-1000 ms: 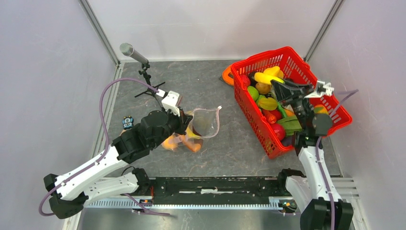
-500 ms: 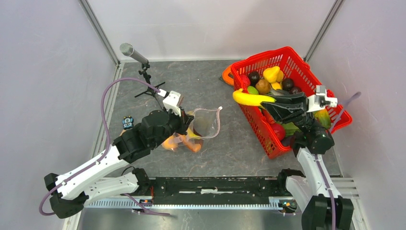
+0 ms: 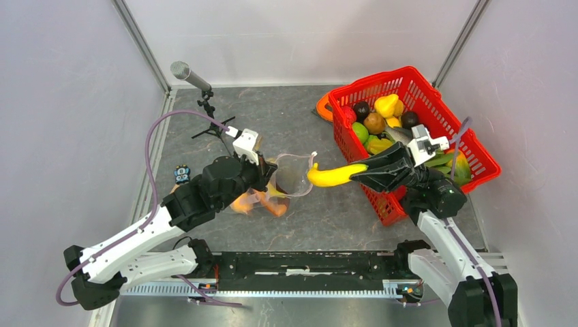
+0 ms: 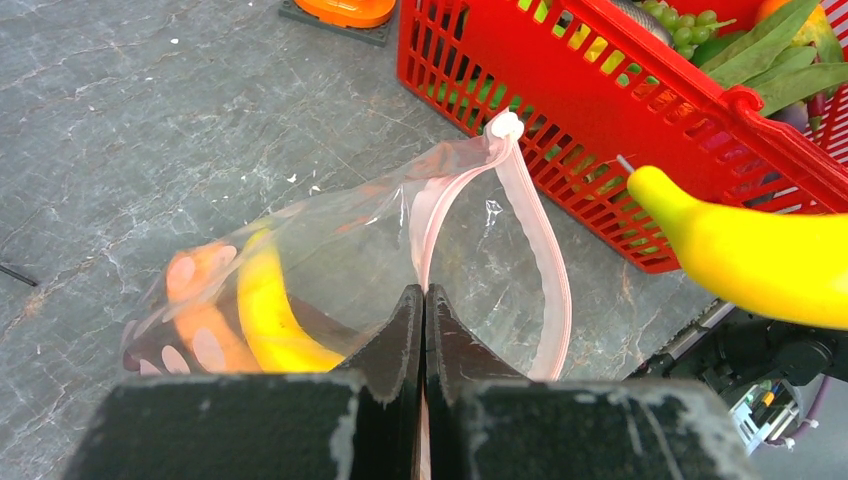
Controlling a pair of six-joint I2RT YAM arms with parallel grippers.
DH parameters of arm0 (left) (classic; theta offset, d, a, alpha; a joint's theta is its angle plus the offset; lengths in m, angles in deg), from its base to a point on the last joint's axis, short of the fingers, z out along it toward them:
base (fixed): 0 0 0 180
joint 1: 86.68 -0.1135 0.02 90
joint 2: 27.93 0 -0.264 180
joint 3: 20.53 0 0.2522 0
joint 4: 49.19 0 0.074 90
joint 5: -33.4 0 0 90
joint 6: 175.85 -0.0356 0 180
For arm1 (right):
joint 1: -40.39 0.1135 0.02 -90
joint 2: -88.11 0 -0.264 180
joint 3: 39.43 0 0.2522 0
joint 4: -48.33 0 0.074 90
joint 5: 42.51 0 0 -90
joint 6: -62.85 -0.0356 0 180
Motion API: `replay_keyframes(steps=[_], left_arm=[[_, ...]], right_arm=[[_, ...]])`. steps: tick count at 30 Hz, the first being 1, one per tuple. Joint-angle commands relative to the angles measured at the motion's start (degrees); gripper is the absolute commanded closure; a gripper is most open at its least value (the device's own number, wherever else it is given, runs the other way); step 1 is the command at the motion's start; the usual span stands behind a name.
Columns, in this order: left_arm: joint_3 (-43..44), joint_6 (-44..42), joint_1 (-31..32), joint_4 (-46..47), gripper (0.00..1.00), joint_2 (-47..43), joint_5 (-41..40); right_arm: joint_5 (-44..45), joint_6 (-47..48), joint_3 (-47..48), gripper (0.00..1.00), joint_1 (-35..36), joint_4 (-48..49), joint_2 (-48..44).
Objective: Place the food in the zip-top bag and seal the zipper
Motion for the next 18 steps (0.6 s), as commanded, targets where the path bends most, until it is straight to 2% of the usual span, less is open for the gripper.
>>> replay_keyframes(steps=[1,3,5,9,11,15,18], left_arm=[[0.84,2.08,-0.01,2.90,0.97,-0.19,1.09],[0.84,2.43,-0.01,3.06,0.97,-0.62,1.24],[0.67,2.62,0.00,3.67,0.97,-1.10,1.81],[0.84,2.63,-0.08,3.69,0.97,-1.49,2.13],[0.89,2.54,-0.05,3.77,0.97,-1.32,2.43],[1.01,2.54,-0.04,3.72,0.97,-1.09,2.89],[1.02,2.63,-0.04,3.09,0.97,-1.60,2.21]], right_arm=[[-0.62,4.83,0.54,1.00,3.25,21.16,1.16],[-0.41,12.34,1.12,1.00,5.06,10.87,0.46],[0.08,24.52,2.60,1.00,7.62,-4.73,-1.27],[7.65,56.64,9.35,1.00,14.02,-46.31,-4.51],[8.33,61.49,12.75,1.00,16.42,-54.15,-2.57],[9.58,62.75,15.55,1.00,20.26,-58.52,0.71],[10.90,67.07,16.32,1.00,23.32,-62.81,0.36]])
